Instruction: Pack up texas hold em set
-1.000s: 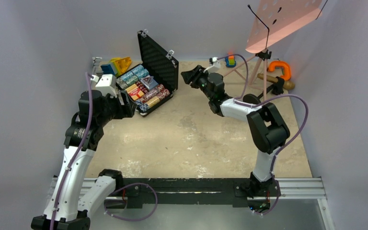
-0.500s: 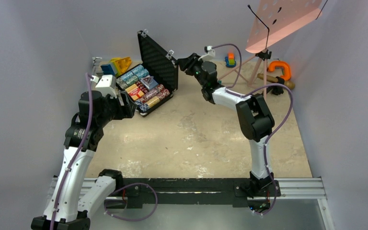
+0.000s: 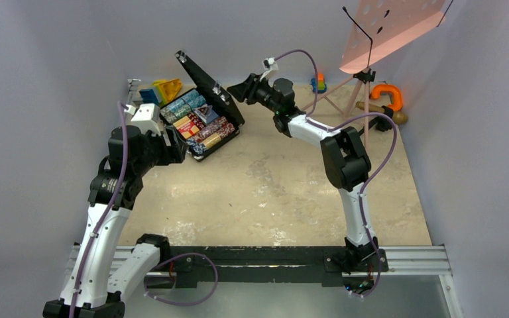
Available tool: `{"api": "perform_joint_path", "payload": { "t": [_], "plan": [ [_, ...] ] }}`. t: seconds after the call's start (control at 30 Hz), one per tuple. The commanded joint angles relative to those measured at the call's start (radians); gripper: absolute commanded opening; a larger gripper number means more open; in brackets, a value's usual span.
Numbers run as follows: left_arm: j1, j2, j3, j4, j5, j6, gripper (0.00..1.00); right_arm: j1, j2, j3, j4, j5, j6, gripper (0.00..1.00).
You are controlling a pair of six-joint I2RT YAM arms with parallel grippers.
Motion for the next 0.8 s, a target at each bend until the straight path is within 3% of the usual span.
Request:
{"api": "perform_joint_path", "payload": {
  "t": [0.0, 0.13, 0.27, 0.57, 0.77],
  "plan": [
    [0.003, -0.046, -0.012, 0.035, -0.053, 0.02, 0.73, 0.043, -0.054, -0.04, -0.047, -0.041, -0.059, 0.48],
    [0.003, -0.092, -0.034, 0.056, -0.085, 0.024, 0.73, 0.088, -0.089, -0.074, -0.128, -0.029, -0.117, 0.48],
    [0.003, -0.087, -0.044, 0.068, -0.085, 0.018, 0.73, 0.099, -0.197, -0.209, -0.108, 0.02, -0.141, 0.48],
    [0.006, 0.031, -0.036, 0.071, -0.084, -0.006, 0.68, 0.102, -0.574, -0.551, -0.122, 0.155, -0.249, 0.49],
    [0.029, 0.199, 0.013, 0.078, -0.084, -0.064, 0.6, 0.101, -0.866, -0.74, -0.215, 0.25, -0.34, 0.5]
  ]
}}
